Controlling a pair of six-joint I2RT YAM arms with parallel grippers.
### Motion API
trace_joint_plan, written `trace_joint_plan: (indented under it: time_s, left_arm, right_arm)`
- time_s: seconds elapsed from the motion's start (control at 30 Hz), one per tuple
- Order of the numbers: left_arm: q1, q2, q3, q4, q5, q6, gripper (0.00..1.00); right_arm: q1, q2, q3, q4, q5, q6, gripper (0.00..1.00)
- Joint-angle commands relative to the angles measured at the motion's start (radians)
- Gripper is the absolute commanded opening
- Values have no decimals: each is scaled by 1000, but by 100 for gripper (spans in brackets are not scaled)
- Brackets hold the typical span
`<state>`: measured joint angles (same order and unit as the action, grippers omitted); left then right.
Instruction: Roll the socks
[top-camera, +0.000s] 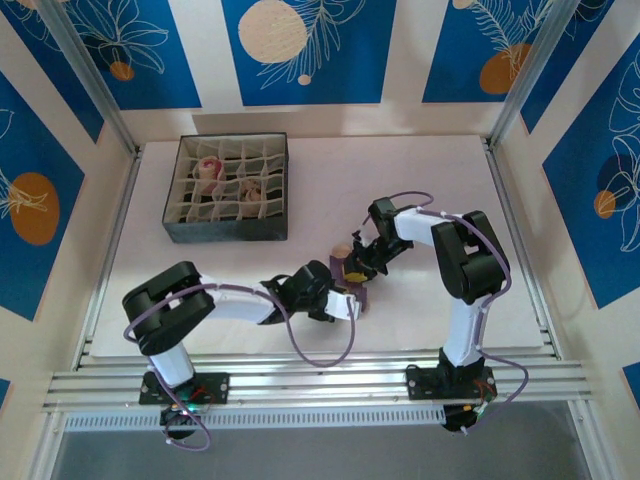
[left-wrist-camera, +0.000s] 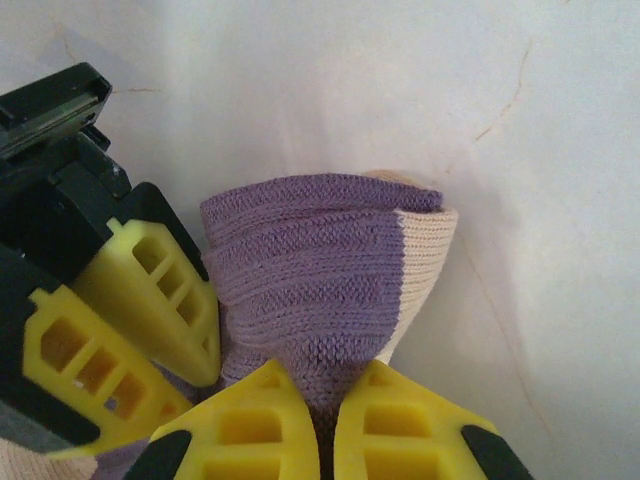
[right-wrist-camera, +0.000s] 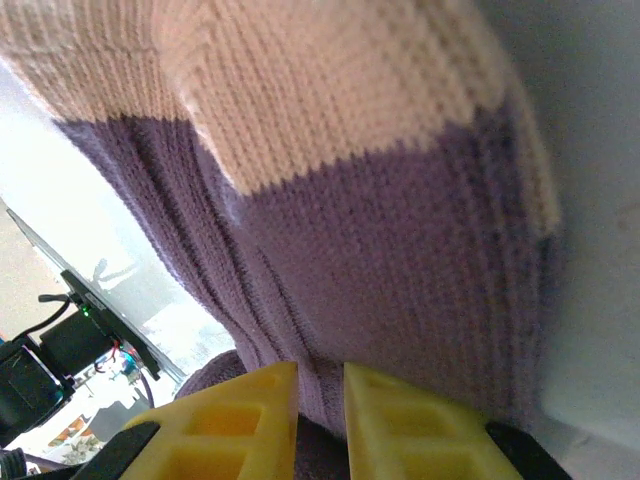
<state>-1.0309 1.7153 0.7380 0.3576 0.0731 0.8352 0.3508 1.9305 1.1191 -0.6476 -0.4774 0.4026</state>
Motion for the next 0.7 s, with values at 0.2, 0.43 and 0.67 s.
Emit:
trace_joint_plan:
  time_s: [0.2, 0.43, 0.67]
  left_arm:
    - [-4, -18, -14, -94, 32, -99, 0]
    - [66, 62, 172, -441, 256, -268, 0]
    - [180, 234, 387, -710, 436, -436, 0]
  right_arm:
    - [-60, 25, -65, 20, 105, 25, 18]
    - [-94, -58, -122, 73, 117, 43, 18]
    - [-160, -260, -250, 197, 106, 71, 22]
